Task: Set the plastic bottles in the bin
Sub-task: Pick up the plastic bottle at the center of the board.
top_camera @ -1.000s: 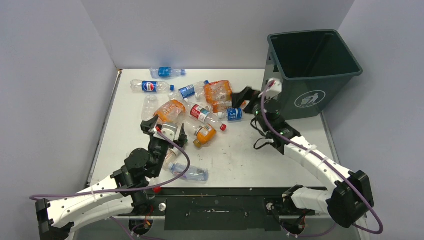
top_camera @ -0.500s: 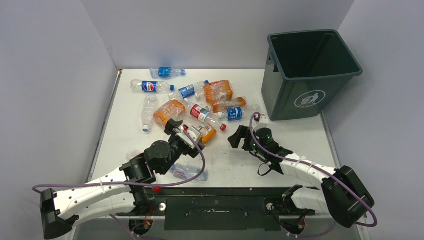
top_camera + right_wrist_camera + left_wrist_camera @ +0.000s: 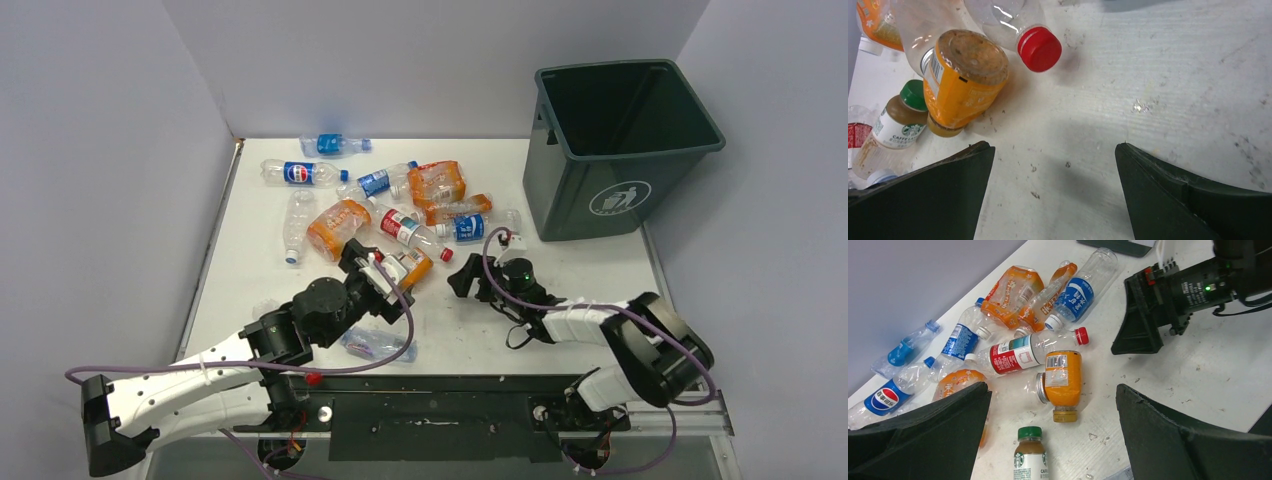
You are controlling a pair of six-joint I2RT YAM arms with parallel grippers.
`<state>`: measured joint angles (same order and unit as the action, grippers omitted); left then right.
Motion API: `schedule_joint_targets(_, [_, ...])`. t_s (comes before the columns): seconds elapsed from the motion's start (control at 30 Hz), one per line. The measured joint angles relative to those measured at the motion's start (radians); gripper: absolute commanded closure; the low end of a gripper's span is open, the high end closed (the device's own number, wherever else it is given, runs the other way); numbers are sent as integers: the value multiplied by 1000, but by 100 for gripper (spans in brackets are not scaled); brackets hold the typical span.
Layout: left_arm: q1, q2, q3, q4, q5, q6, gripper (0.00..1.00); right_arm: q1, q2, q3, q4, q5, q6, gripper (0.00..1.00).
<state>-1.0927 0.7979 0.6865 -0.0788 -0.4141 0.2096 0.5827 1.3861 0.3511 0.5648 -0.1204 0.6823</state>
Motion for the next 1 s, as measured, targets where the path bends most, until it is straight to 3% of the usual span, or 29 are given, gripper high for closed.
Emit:
schedule_joint_targets(0.3, [-34, 11, -2, 11, -14, 18, 4, -24, 265, 156, 169, -2, 11, 12])
schedule_joint_targets(0.53, [-60, 20, -6, 16, -50, 40, 4, -45, 412, 228, 281, -39, 38, 28])
schedule_joint_targets(0.77, [-72, 21, -11, 16, -58, 54, 4, -45, 482, 257, 340, -71, 68, 54])
schedule_joint_targets(1.0, [-87, 26, -11, 15, -61, 64, 4, -45, 507, 261, 362, -98, 92, 86])
